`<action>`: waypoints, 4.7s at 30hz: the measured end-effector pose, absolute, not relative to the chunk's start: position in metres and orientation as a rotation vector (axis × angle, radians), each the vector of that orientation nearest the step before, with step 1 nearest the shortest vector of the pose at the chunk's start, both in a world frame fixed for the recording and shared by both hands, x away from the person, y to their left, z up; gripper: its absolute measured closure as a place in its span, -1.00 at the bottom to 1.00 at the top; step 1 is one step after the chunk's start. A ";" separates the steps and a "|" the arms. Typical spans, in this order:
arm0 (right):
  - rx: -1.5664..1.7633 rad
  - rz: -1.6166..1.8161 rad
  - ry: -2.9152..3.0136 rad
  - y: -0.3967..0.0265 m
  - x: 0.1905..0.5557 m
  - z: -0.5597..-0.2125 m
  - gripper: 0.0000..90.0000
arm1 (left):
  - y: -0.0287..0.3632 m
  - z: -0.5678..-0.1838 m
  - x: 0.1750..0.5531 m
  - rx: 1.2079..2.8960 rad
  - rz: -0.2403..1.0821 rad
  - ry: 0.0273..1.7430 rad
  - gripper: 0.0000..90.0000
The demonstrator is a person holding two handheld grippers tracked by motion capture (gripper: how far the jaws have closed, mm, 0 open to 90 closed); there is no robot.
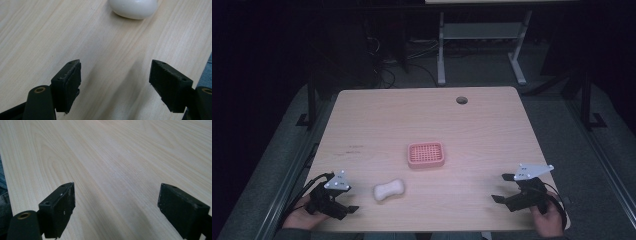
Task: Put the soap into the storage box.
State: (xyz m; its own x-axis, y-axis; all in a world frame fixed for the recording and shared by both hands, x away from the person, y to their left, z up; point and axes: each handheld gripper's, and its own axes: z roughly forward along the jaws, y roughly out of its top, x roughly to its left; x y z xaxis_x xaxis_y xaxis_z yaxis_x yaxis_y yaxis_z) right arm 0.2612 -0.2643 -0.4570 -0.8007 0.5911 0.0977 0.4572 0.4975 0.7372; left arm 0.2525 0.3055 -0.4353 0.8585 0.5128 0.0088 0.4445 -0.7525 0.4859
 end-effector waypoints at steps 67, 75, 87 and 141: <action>0.894 1.195 2.587 -0.258 0.264 -0.457 -0.69 | 0.244 -0.421 0.274 2.638 0.166 0.503 -0.47; 0.893 1.199 2.587 -0.258 0.264 -0.457 -0.69 | 0.238 -0.421 0.278 2.647 0.163 0.487 -0.47; 0.890 1.197 2.588 -0.258 0.264 -0.457 -0.69 | 0.225 -0.422 0.285 2.667 0.155 0.451 -0.46; 0.886 1.205 2.583 -0.259 0.265 -0.455 -0.69 | 0.189 -0.439 0.305 2.748 0.066 0.440 0.02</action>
